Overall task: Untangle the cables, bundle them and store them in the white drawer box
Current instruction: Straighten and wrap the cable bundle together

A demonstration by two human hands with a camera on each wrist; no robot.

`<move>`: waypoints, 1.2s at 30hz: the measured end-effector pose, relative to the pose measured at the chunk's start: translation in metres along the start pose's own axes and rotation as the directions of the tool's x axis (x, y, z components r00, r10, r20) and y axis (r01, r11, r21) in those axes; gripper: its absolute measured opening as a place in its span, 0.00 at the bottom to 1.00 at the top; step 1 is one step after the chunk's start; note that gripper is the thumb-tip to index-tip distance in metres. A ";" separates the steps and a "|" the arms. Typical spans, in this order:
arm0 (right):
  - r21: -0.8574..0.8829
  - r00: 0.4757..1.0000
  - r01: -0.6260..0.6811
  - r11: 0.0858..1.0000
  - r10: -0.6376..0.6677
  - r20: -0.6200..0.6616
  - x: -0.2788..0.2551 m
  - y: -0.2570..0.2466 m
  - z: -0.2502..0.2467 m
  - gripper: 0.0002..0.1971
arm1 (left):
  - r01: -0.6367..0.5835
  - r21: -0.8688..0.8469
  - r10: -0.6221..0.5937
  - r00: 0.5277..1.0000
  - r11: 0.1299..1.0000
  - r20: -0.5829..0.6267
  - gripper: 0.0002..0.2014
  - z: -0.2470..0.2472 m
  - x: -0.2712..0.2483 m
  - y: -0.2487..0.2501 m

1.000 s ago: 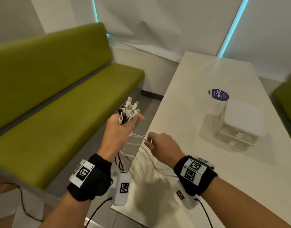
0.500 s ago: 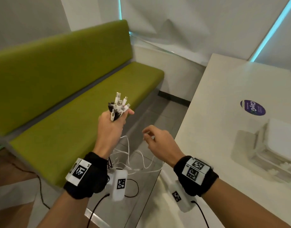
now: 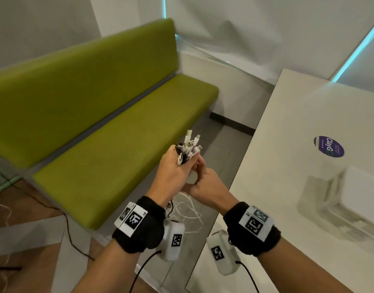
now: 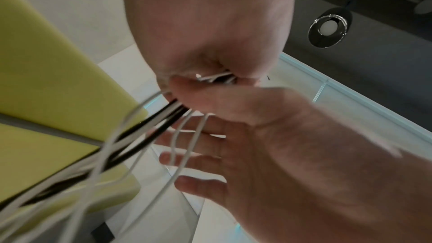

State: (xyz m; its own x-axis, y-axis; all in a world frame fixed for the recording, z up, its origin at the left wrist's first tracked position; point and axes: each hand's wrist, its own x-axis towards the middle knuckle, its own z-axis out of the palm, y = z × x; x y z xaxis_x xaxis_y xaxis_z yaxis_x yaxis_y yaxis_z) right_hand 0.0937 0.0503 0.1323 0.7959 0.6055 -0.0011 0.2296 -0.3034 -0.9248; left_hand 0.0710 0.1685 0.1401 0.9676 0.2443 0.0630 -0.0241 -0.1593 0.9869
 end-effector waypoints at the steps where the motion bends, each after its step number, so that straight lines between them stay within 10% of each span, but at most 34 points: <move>1: -0.007 0.999 0.027 1.000 -0.028 -0.039 0.002 -0.001 -0.001 0.32 | 0.011 0.017 -0.011 1.000 1.000 -0.002 0.07 0.001 0.001 0.003; 10: -0.124 0.986 0.128 0.984 -0.140 -0.092 0.007 -0.025 -0.004 0.11 | 0.016 0.227 -0.028 0.998 0.974 0.052 0.21 0.004 0.001 0.031; 14: 0.238 0.997 -0.005 0.971 0.023 -0.073 0.004 -0.026 -0.001 0.11 | -0.040 0.419 -0.001 0.995 0.907 0.097 0.15 0.000 0.001 0.041; 17: 0.170 0.980 -0.080 0.982 0.109 -0.166 0.009 -0.023 0.010 0.12 | -0.071 0.530 -0.029 0.983 0.845 0.179 0.24 -0.011 0.002 0.043; 22: 0.176 0.962 -0.102 0.979 0.143 -0.235 0.017 -0.024 0.020 0.19 | -0.070 0.288 0.021 0.985 0.955 0.169 0.48 -0.038 0.006 0.058; 30: 0.125 0.971 -0.088 0.988 0.113 -0.208 0.016 -0.037 0.028 0.14 | -0.395 0.436 0.320 0.917 0.809 0.237 0.19 -0.028 0.026 0.071; 36: 0.196 0.979 -0.074 0.978 0.108 -0.173 0.012 -0.041 0.016 0.17 | -0.487 0.564 0.387 0.873 0.667 0.298 0.17 -0.025 0.021 0.053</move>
State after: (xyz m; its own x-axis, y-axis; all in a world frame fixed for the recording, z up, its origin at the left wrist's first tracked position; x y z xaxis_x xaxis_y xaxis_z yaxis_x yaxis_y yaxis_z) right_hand 0.0847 0.0818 0.1637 0.9010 0.4324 -0.0354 0.0563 -0.1975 -0.9787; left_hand 0.0842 0.1894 0.1979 0.9101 -0.1329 0.3924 -0.3461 -0.7646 0.5437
